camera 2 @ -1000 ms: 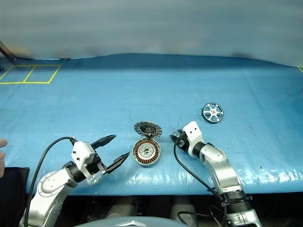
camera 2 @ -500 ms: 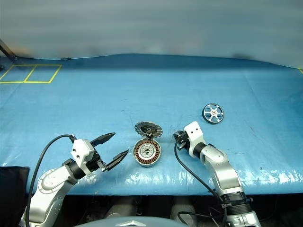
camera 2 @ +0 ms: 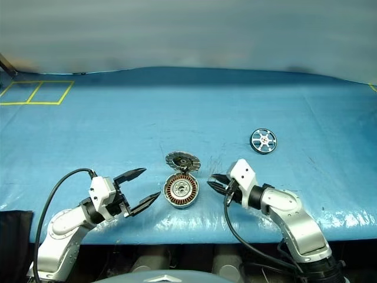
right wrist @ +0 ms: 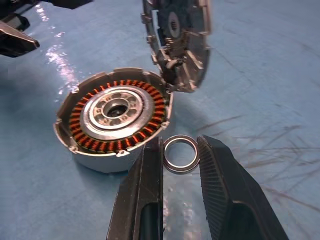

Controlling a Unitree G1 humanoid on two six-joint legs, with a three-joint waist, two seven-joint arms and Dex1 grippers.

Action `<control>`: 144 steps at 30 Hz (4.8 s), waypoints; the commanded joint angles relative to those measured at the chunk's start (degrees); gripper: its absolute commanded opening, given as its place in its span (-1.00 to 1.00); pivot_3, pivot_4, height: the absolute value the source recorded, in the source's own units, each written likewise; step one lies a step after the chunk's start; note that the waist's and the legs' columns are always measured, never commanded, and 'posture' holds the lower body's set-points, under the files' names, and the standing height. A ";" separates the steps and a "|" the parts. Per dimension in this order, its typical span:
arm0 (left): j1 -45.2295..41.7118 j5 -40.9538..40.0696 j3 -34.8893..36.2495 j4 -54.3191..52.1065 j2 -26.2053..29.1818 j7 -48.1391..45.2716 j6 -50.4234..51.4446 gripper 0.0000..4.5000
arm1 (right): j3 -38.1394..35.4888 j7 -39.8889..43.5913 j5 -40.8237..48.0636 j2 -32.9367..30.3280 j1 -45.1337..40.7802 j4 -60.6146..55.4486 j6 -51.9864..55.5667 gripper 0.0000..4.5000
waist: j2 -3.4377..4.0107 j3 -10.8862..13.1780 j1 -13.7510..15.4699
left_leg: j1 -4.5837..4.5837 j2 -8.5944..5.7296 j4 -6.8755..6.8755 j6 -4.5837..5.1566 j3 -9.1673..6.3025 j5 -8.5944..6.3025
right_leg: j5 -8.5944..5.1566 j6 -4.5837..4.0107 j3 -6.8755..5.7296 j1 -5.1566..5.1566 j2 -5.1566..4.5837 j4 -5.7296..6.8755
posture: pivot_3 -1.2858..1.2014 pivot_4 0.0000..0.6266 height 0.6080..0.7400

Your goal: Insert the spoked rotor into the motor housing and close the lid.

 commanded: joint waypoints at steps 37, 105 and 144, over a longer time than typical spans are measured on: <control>0.69 -0.14 0.54 -1.22 2.62 -1.79 -1.05 1.00 | 13.10 0.01 -4.55 7.61 -9.97 8.82 -0.25 -0.71 | -0.01 0.00 -0.01 | 0.02 0.11 0.01 -0.02 0.00 -0.14 | 0.04 -0.01 -0.06 -0.08 0.27 -0.04 | 0.03 -0.52 1.00; 1.85 1.74 0.30 0.51 2.16 -0.07 -1.74 1.00 | 16.44 0.88 -10.60 7.58 -11.84 6.56 -0.72 -0.71 | -0.02 -0.01 -0.01 | 0.07 0.33 0.04 -0.19 -0.01 -0.24 | 0.10 -0.07 -0.05 -0.09 0.61 -0.03 | 0.03 -0.52 1.00; 1.70 2.95 -0.18 2.21 0.92 -0.03 -2.78 1.00 | 14.74 0.78 -8.33 7.81 -11.55 6.12 -0.55 0.00 | -0.02 -0.01 -0.01 | 0.07 0.34 0.04 -0.21 -0.01 -0.25 | 0.11 -0.06 -0.05 -0.09 0.63 -0.03 | 0.03 -0.52 1.00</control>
